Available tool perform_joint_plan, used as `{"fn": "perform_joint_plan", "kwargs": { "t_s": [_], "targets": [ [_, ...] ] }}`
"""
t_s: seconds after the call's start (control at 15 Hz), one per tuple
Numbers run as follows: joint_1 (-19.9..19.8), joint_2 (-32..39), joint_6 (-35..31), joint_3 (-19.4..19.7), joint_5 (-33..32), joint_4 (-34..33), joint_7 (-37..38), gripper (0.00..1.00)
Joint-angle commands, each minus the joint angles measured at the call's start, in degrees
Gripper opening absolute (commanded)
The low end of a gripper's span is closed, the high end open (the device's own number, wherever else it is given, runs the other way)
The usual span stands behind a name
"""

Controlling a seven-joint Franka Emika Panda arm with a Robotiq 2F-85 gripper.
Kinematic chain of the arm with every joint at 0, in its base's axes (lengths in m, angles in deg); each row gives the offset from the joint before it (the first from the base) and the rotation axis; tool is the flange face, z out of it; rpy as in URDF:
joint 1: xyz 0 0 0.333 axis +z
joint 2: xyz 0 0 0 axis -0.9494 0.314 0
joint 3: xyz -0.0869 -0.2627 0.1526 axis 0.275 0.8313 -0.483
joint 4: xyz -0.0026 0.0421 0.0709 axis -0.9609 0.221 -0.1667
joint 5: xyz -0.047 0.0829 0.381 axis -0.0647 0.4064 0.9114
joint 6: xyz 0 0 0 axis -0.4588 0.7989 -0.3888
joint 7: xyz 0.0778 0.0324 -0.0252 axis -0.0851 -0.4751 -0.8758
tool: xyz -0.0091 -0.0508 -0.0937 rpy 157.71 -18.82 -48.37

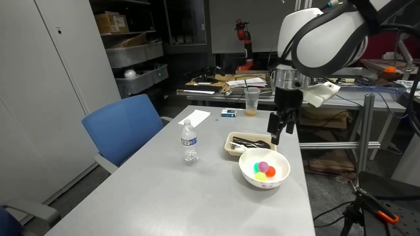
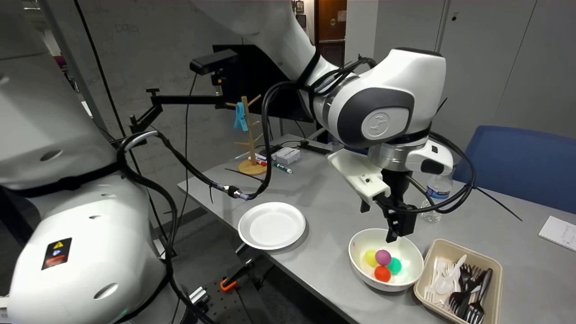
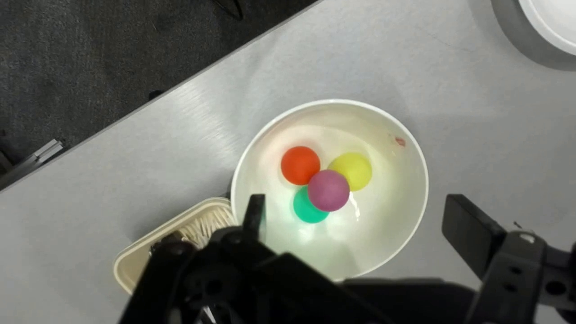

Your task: Transfer the balls from the bowl to the plate

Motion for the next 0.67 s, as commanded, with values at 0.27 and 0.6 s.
{"fn": "perform_joint_plan", "kwargs": {
  "t_s": [0.27,0.6],
  "targets": [
    [0.44,1.01,0.07,-2.14,-3.99,0.90,4.53,1.00],
    [0.78,6.35,-6.37,-3.09,-3.97,-0.66,3.69,1.00]
  ]
}}
